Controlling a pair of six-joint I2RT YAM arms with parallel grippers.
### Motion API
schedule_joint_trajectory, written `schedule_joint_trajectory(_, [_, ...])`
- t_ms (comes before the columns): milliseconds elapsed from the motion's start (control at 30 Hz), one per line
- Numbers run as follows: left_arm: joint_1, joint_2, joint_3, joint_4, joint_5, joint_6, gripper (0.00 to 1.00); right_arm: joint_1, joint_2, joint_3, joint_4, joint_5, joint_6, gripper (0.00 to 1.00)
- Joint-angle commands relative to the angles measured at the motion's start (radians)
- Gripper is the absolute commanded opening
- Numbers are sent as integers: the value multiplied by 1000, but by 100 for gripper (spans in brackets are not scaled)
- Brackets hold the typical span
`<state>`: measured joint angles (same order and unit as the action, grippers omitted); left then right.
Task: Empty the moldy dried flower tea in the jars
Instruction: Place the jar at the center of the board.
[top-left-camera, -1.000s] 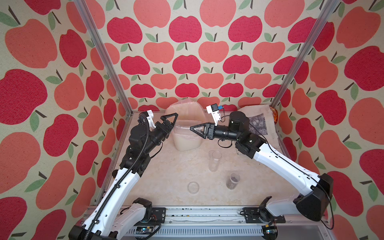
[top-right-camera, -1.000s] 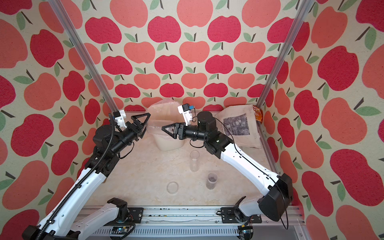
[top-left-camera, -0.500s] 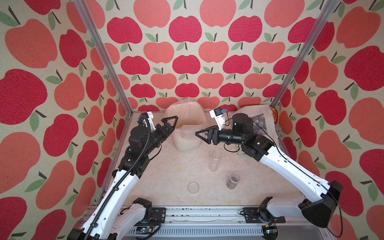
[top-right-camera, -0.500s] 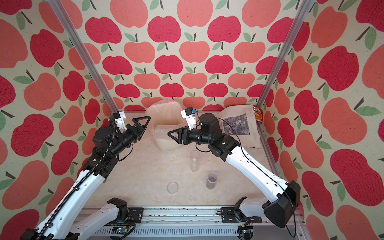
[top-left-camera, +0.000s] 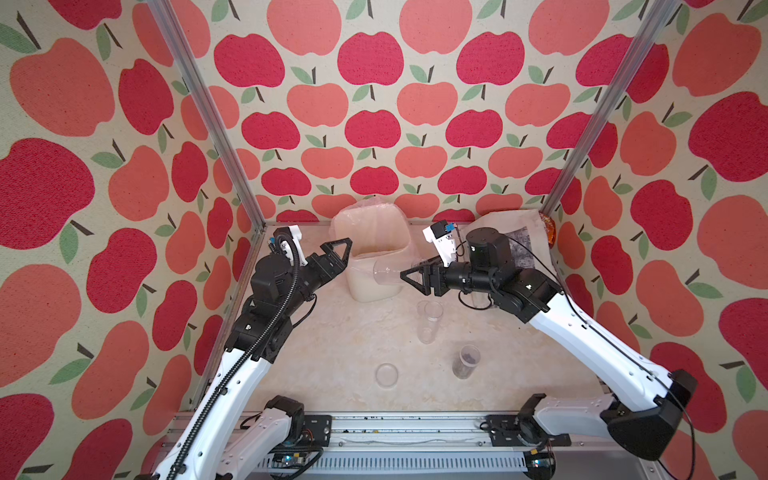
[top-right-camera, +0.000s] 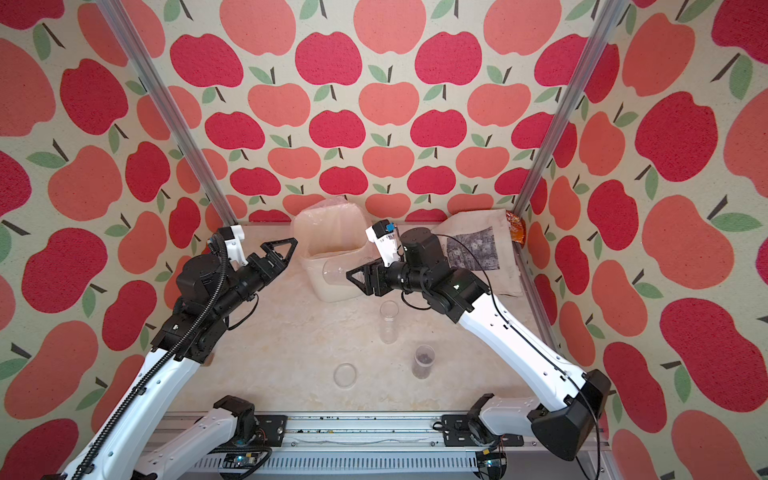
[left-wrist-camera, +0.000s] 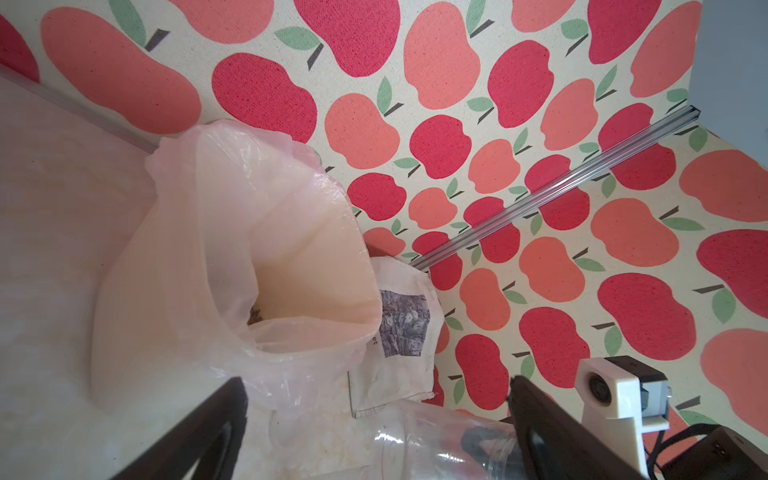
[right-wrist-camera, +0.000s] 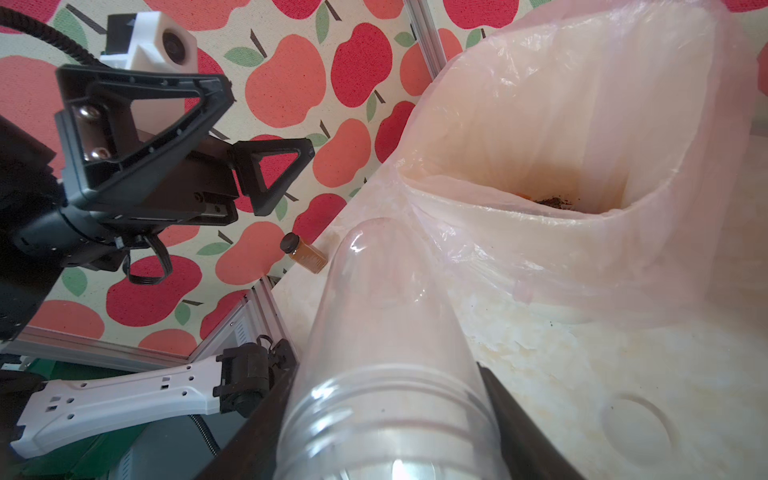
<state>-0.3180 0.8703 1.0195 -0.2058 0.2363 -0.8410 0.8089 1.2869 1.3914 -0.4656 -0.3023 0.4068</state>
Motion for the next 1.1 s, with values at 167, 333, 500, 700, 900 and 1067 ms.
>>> schedule_joint_trajectory(167, [3,-78,64,-309,-182,254,99,44,34,89,-218,123,-156,35])
schedule_joint_trajectory(333, [2,-118,39,-399,-238,318,99,101,101,132,-311,207,-223,35])
schedule_joint_trajectory(500, [2,-156,-1,-414,-255,327,100,150,179,167,-381,268,-274,35])
schedule_joint_trajectory(700, [2,-171,-19,-409,-267,329,99,176,261,184,-419,292,-297,35])
schedule_joint_trajectory(900, [2,-172,-18,-411,-272,338,99,184,314,179,-437,328,-307,35])
schedule_joint_trajectory(1067, [2,-183,-34,-400,-286,338,99,192,362,190,-478,373,-323,35])
